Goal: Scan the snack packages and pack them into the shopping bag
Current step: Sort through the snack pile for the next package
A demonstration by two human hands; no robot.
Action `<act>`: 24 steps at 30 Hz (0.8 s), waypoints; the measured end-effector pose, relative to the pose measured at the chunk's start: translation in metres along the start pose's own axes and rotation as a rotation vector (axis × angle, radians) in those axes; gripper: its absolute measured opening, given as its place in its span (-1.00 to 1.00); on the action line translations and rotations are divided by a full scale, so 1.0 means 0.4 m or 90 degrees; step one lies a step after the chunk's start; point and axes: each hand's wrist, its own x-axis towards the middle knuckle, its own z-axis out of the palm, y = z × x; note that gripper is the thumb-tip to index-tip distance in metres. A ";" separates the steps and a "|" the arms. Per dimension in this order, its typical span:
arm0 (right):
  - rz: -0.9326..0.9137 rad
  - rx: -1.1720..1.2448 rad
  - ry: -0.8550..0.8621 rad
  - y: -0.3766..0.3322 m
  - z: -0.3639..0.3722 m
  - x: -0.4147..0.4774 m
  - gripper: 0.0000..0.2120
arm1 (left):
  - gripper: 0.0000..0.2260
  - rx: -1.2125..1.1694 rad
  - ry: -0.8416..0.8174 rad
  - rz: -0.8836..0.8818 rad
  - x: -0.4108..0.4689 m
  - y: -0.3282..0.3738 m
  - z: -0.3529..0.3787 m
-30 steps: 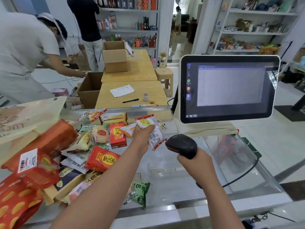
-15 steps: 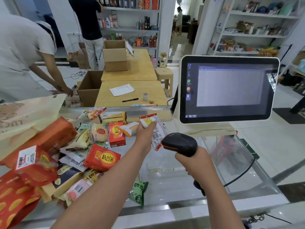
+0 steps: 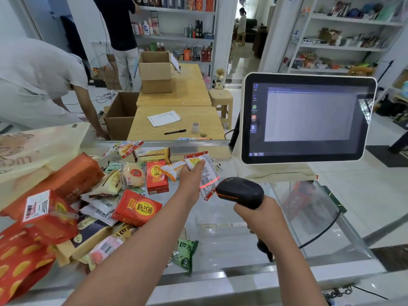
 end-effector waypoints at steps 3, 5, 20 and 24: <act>0.000 0.003 -0.003 0.002 0.000 -0.002 -0.93 | -0.75 -0.008 -0.001 0.001 -0.003 -0.001 0.001; -0.003 0.010 -0.006 0.000 0.000 -0.003 -0.93 | -0.77 -0.007 -0.002 0.003 -0.005 -0.001 0.001; -0.015 0.015 -0.006 0.004 0.003 -0.010 -0.94 | -0.82 -0.041 -0.006 0.013 -0.030 0.013 0.005; -0.022 0.008 -0.008 0.004 0.004 -0.015 -0.96 | -0.79 -0.028 0.005 0.018 -0.036 0.009 0.005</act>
